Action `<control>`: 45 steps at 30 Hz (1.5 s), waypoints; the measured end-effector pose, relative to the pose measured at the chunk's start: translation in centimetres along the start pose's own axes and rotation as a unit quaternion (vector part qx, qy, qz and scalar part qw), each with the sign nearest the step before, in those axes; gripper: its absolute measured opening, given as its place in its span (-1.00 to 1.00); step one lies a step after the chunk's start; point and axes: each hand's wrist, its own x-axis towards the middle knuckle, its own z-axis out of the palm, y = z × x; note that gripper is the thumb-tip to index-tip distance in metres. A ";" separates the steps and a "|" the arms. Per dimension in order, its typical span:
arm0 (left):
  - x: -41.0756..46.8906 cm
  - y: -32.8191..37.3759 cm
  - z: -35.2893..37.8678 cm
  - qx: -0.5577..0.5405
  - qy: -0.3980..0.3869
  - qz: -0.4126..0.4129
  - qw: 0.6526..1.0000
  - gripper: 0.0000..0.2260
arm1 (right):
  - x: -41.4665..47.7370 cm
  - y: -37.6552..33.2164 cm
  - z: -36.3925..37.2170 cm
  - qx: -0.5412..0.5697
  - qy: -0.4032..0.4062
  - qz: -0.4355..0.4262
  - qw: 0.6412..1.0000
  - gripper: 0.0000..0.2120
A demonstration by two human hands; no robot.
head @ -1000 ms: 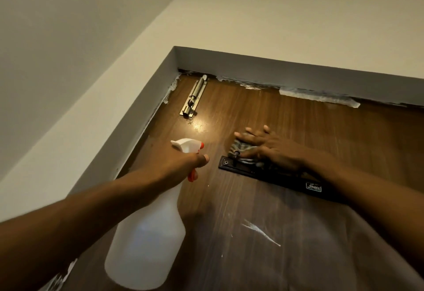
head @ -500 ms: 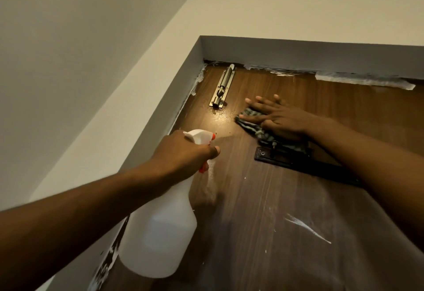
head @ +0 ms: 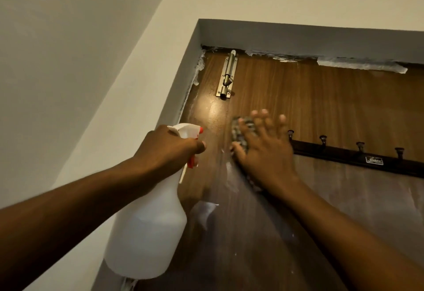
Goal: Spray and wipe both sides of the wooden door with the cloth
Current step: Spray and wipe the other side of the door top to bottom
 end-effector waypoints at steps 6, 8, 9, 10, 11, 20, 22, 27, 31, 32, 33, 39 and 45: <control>0.3 -1.1 -2.8 0.003 -0.002 -0.019 1.000 -0.56 | 5.0 -8.4 1.6 0.105 0.002 0.153 0.983 -0.38; 0.2 -1.4 -3.4 -0.008 -0.010 -0.023 1.000 -0.49 | 3.9 -12.8 2.1 0.155 -0.004 0.094 0.983 -0.36; 0.2 -1.6 -3.6 -0.012 -0.010 -0.026 1.000 -0.46 | 2.4 -14.5 2.3 0.172 -0.006 0.052 0.984 -0.35; -0.1 -1.6 -3.9 -0.009 -0.013 -0.025 1.000 -0.47 | 0.7 -15.7 2.5 0.175 0.002 0.012 0.985 -0.34; -0.2 -1.9 -4.2 -0.011 -0.015 -0.022 1.000 -0.48 | -1.0 -16.2 2.6 0.177 0.008 -0.021 0.984 -0.35; -0.4 -3.7 -4.3 -0.024 -0.033 -0.014 0.999 -0.53 | 1.1 -8.6 1.8 0.072 0.058 0.172 0.981 -0.48; -0.9 -3.5 -4.8 -0.048 -0.026 -0.030 0.998 -0.55 | 3.9 -10.7 1.3 0.098 0.056 0.168 0.979 -0.46; 0.9 -4.6 -0.5 -0.114 -0.032 -0.031 0.993 -0.51 | -1.1 -14.5 1.8 0.203 -0.099 0.012 0.974 -0.33; -0.8 -3.5 -1.3 -0.079 -0.043 -0.024 0.996 -0.53 | -9.2 -9.3 2.0 0.111 -0.008 -0.103 0.988 -0.50; -1.7 -3.3 -2.1 -0.079 -0.056 -0.026 0.995 -0.45 | -9.8 -6.4 2.0 0.081 0.003 -0.097 0.992 -0.53; -1.4 -3.2 -1.2 -0.088 -0.069 -0.013 0.994 -0.41 | -10.0 -3.5 1.5 0.063 0.012 -0.065 0.996 -0.58; -1.8 -2.2 0.1 -0.119 -0.066 0.015 0.991 -0.41 | -5.5 -0.9 -0.5 0.087 0.036 0.066 0.993 -0.61; -2.4 -1.1 2.6 -0.133 -0.044 0.001 0.990 -0.64 | -5.9 -6.7 1.8 0.111 0.012 -0.048 0.993 -0.49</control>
